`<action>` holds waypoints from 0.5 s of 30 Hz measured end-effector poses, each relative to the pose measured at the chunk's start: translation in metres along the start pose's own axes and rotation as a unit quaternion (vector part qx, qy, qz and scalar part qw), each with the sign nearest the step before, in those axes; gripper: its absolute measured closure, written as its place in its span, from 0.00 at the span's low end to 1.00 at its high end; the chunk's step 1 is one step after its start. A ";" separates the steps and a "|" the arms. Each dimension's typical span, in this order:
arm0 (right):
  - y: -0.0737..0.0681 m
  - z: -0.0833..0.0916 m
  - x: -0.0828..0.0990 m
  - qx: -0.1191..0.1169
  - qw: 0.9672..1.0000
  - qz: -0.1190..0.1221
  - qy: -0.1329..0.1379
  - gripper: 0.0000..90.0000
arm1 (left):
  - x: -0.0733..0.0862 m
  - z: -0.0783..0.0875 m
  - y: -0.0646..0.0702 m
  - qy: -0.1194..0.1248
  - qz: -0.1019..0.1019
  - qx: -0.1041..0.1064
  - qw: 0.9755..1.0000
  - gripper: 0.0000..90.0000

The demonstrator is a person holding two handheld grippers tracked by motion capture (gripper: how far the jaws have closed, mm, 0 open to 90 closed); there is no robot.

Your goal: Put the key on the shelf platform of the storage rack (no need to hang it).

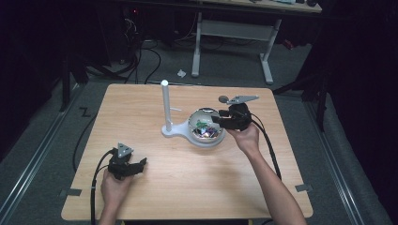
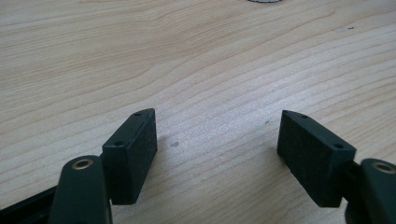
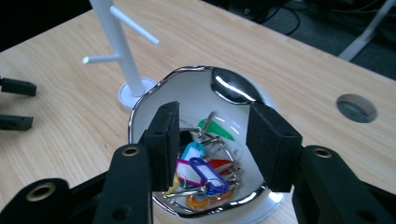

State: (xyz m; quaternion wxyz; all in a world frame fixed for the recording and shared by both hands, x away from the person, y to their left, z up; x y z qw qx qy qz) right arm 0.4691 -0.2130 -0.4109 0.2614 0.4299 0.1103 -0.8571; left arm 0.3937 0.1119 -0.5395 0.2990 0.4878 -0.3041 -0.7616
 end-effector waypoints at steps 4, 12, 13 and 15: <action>0.007 0.010 0.005 0.011 1.000 -0.012 0.005 0.58 | 0.000 0.000 0.000 0.000 -0.001 0.000 1.000 0.32; 0.020 0.035 0.011 0.021 0.999 -0.039 0.014 0.57 | 0.000 0.000 0.000 -0.002 -0.003 0.002 1.000 0.32; 0.021 0.038 0.011 0.023 0.999 -0.041 0.017 0.57 | 0.000 0.000 0.000 -0.002 -0.003 0.002 1.000 0.32; 0.024 0.044 0.014 0.027 0.998 -0.045 0.024 0.57 | 0.000 0.000 0.000 -0.002 -0.003 0.002 1.000 0.32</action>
Point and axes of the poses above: each handheld gripper's, and its own axes: z roughly backward along the jaws, x roughly out of its underside, y roughly to its right, the point moved 1 cm from there along -z, roughly forward along the jaws, and after that the axes turned 8 degrees about x, right-handed, at the moved point
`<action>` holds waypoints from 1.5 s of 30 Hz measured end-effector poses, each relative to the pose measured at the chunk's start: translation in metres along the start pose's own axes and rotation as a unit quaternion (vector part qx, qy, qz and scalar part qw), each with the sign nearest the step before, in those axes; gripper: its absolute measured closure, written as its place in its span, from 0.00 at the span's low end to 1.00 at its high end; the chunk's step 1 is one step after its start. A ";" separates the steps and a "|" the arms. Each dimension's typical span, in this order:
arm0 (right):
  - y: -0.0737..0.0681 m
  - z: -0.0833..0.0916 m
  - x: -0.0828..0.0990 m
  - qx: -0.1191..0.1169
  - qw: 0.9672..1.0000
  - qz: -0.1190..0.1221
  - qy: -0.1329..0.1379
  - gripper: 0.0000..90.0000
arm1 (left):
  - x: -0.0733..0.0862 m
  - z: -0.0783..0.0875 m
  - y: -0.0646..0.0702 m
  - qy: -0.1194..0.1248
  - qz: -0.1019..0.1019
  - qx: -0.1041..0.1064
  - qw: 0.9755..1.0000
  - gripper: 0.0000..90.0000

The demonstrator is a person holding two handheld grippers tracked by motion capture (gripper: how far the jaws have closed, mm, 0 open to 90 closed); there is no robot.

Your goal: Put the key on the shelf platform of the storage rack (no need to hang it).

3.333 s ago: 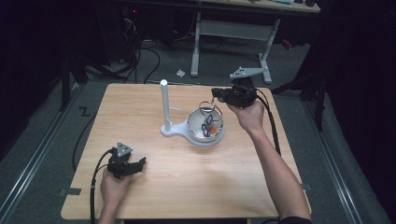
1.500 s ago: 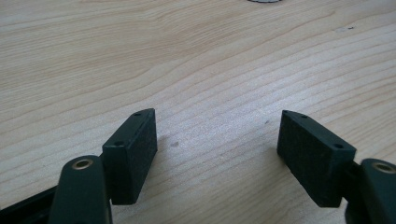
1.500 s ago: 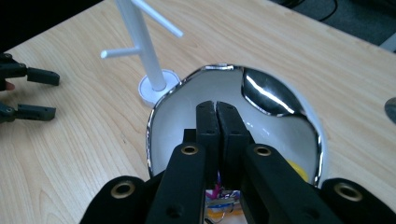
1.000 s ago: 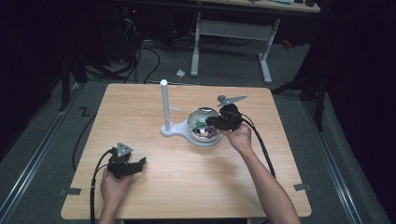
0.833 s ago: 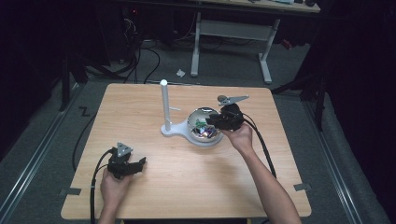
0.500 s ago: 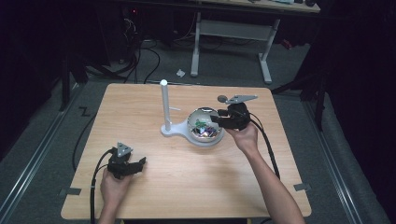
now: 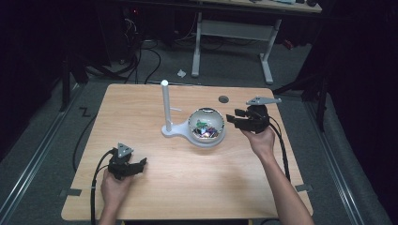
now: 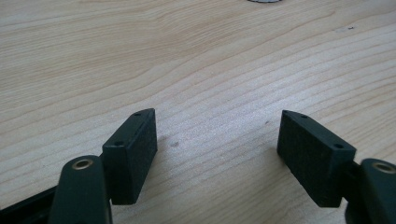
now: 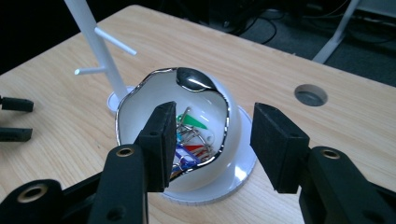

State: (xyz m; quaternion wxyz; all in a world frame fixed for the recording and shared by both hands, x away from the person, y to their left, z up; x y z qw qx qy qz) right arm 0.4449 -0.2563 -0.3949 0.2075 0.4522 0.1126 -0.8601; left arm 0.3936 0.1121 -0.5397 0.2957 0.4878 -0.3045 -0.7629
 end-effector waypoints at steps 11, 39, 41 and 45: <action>0.010 0.030 0.010 0.023 1.000 -0.003 0.011 0.55 | 0.000 0.000 0.000 0.000 0.000 0.000 1.000 0.32; 0.016 0.084 0.039 0.045 0.998 -0.033 0.033 0.52 | 0.000 0.000 0.000 0.000 -0.001 0.000 1.000 0.32; 0.016 0.086 0.042 0.044 0.998 -0.036 0.038 0.52 | 0.000 0.000 0.000 0.000 0.000 0.000 1.000 0.32; 0.018 0.087 0.051 0.048 0.997 -0.042 0.034 0.52 | 0.000 0.000 0.000 0.000 -0.001 0.000 1.000 0.32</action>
Point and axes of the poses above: each handheld gripper's, and its own axes: z roughly backward along the jaws, x roughly out of its underside, y roughly to its right, the point moved 1 cm from there along -z, roughly forward along the jaws, and after that the axes turned 8 degrees about x, right-handed, at the moved point
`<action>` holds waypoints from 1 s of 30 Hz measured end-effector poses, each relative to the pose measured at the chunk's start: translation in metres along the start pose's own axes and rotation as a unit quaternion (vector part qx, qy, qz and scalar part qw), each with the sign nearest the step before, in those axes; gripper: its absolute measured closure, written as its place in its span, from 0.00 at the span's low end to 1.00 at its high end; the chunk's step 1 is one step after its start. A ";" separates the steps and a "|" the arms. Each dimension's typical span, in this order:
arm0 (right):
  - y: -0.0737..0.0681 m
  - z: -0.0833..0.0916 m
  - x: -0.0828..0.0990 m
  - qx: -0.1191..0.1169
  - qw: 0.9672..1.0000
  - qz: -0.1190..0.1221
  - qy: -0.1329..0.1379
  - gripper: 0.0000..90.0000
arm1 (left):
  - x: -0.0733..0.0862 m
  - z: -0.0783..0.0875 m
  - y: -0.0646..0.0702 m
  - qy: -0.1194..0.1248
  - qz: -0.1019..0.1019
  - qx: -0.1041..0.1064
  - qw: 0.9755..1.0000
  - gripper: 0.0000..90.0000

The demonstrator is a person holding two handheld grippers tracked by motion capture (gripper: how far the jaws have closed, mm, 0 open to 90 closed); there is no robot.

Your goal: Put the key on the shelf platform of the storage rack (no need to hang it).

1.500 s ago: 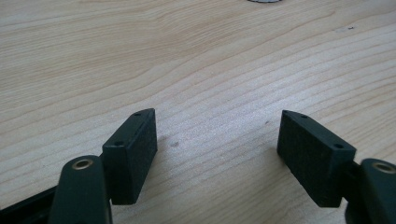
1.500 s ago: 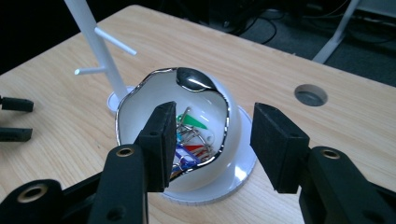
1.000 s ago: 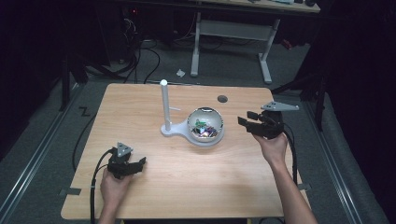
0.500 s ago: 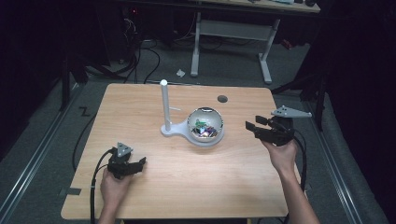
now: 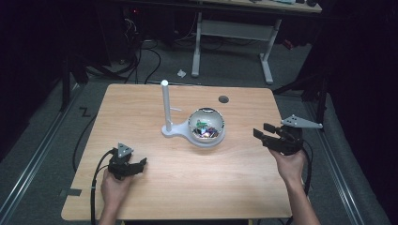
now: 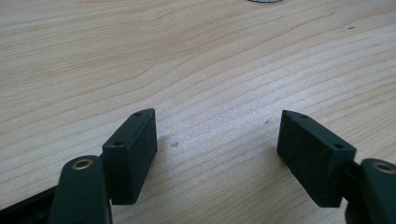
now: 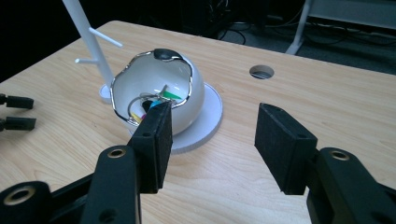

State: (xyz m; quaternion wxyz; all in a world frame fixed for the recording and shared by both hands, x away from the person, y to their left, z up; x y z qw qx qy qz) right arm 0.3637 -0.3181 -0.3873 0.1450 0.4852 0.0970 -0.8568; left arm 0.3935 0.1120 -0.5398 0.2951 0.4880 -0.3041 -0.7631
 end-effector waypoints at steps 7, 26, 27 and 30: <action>0.004 0.004 0.013 0.007 1.000 -0.011 0.004 0.52 | 0.000 0.000 0.000 0.000 0.000 0.000 1.000 0.32; 0.005 -0.012 0.052 0.027 0.999 -0.023 -0.005 0.49 | 0.000 0.000 0.000 0.000 0.000 0.000 1.000 0.32; 0.005 -0.014 0.054 0.025 0.999 -0.023 -0.008 0.49 | 0.000 0.000 0.000 0.000 0.000 0.000 1.000 0.32; 0.004 -0.019 0.059 0.027 0.999 -0.022 -0.012 0.49 | 0.000 0.000 0.000 0.000 0.000 0.000 1.000 0.32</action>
Point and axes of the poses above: each handheld gripper's, and its own axes: z roughly backward along the jaws, x roughly out of its underside, y roughly to its right, the point moved 1 cm from there along -z, roughly forward along the jaws, and after that the axes turned 8 degrees about x, right-handed, at the moved point
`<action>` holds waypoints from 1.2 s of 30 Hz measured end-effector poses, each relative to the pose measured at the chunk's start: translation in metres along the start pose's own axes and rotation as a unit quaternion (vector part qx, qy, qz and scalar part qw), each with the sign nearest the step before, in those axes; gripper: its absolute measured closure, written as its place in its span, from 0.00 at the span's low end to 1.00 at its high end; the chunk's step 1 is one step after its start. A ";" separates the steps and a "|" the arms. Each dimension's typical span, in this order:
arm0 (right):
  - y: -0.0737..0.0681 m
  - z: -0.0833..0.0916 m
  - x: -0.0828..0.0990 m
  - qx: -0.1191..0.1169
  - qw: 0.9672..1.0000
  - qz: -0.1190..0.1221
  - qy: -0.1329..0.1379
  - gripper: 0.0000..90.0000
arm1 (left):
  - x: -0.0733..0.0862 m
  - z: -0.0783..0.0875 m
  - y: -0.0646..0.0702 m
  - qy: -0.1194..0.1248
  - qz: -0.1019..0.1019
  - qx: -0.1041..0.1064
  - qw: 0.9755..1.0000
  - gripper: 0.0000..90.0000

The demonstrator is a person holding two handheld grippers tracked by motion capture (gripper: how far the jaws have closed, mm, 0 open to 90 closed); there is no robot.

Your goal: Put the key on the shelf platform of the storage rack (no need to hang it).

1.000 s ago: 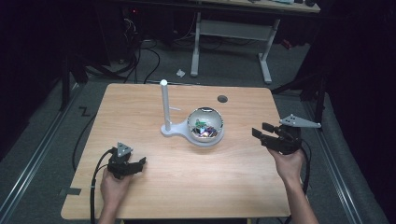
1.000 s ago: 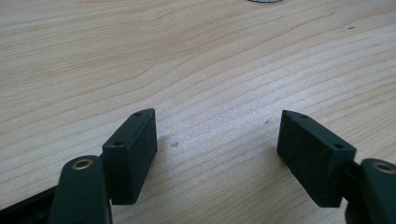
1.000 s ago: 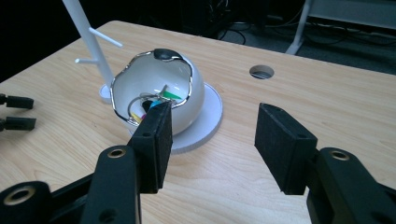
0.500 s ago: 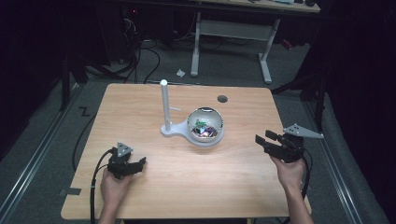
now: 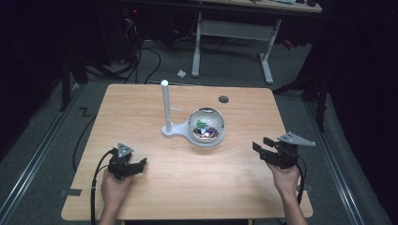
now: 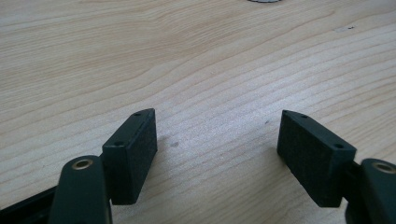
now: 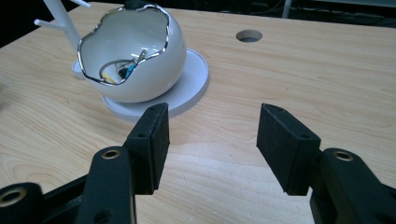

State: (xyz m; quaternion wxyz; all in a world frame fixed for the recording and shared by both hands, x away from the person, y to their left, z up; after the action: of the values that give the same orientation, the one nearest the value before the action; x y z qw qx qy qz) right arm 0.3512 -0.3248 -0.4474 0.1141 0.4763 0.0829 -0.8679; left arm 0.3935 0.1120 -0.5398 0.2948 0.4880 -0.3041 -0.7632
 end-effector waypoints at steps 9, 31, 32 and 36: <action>-0.003 -0.013 0.011 -0.001 1.000 -0.006 -0.014 0.49 | 0.000 0.000 0.000 0.000 0.000 0.000 1.000 0.32; -0.006 -0.045 0.041 0.015 0.999 -0.015 -0.049 0.48 | 0.000 0.000 0.000 0.001 0.002 -0.001 1.000 0.32; -0.005 -0.046 0.043 0.018 0.999 -0.011 -0.049 0.48 | 0.000 0.000 0.000 0.001 0.001 -0.001 1.000 0.32; -0.006 -0.051 0.048 0.029 0.998 -0.011 -0.055 0.48 | 0.000 0.000 0.000 0.001 0.002 -0.001 1.000 0.32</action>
State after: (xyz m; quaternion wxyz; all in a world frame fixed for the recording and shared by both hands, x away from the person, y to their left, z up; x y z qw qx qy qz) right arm 0.3664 -0.3120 -0.5148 0.0949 0.4302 0.0564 -0.8960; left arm 0.3935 0.1117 -0.5397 0.2971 0.4880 -0.3036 -0.7625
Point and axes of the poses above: each handheld gripper's, and its own axes: z roughly backward along the jaws, x roughly out of its underside, y roughly to its right, the point moved 1 cm from there along -z, roughly forward along the jaws, and after that the axes turned 8 degrees about x, right-handed, at the moved point
